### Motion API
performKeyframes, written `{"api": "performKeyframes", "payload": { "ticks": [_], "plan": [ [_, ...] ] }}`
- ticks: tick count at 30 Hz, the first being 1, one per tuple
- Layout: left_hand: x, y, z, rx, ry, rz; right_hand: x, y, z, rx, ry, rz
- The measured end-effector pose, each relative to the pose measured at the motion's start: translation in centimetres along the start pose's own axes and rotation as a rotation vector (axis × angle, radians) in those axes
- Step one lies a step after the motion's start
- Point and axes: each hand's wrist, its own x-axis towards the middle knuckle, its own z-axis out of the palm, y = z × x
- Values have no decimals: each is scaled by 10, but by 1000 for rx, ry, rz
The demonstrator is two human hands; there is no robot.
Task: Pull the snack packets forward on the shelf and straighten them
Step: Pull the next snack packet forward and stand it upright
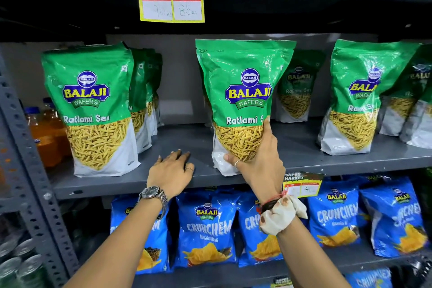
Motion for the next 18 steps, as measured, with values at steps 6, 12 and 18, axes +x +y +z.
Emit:
{"api": "performKeyframes", "payload": {
  "ticks": [6,12,18],
  "plan": [
    [0,1,0,6,17,-4,-10,-1,-2,-44,40,-20],
    [0,1,0,3,13,1,-11,0,3,-61,82,-24],
    [-1,0,0,6,9,3,-31,6,13,110,166,-152]
  ]
}}
